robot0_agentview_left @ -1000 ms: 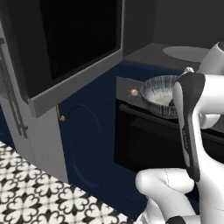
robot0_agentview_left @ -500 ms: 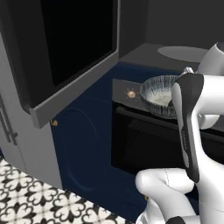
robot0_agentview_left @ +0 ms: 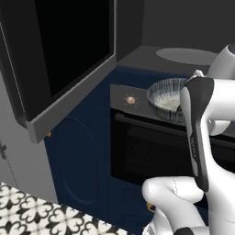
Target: Pick the cucumber from the sink and place it in the bowl. Then pick the bowl and place it in the microwave. Then close the microwave door and press the start button.
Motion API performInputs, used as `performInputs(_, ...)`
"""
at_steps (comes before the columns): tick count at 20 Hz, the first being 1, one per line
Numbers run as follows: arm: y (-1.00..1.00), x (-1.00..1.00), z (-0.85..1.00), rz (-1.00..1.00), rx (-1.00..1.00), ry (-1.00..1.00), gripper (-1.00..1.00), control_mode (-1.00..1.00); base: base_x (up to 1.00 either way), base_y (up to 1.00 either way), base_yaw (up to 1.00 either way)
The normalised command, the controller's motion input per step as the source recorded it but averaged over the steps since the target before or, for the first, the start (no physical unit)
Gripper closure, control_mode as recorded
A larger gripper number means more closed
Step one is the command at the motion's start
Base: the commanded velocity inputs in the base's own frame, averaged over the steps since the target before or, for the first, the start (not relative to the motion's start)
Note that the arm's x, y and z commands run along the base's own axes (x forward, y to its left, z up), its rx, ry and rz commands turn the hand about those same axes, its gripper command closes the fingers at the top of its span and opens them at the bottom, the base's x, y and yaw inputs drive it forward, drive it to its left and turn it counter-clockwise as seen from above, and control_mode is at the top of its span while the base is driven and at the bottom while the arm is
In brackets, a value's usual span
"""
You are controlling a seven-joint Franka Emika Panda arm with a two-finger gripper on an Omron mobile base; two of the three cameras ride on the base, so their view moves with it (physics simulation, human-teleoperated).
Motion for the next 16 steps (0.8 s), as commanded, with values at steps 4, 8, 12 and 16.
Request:
performInputs(4, 0.00, -0.01, 0.43, -0.05, 0.00, -0.30, 1.00, -1.00, 0.00, 0.00, 0.00)
performInputs(8, -0.01, 0.20, 0.51, -0.04, 0.00, -0.32, 1.00, -1.00, 0.00, 0.00, 0.00)
performInputs(12, -0.15, 0.48, 0.56, -0.05, 0.00, -0.17, 1.00, -1.00, 0.00, 0.00, 0.00)
performInputs(16, -0.31, 0.50, 0.54, -0.06, 0.01, -0.08, 1.00, -1.00, 0.00, 0.00, 0.00)
